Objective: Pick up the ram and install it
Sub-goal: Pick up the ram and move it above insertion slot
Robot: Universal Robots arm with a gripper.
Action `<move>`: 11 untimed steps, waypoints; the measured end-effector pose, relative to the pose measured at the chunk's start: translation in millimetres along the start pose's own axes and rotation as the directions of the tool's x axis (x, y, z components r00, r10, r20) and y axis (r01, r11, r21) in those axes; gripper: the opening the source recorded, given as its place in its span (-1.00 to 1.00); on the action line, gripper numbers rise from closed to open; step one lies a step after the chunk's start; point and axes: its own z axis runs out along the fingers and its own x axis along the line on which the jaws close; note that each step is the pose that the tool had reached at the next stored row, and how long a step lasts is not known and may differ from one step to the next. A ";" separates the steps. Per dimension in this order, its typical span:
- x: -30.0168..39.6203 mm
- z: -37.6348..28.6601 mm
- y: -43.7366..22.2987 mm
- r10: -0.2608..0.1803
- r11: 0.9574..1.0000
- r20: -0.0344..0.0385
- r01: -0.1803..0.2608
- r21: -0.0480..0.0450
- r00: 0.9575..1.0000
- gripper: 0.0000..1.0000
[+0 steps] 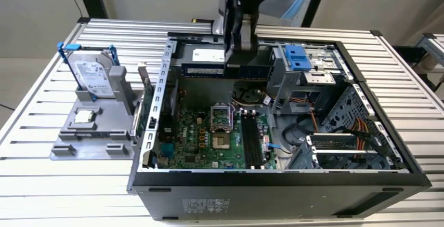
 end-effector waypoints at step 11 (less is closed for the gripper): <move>0.0 -0.4 -16.0 0.000 1.000 0.000 0.000 0.000 1.000 -1.00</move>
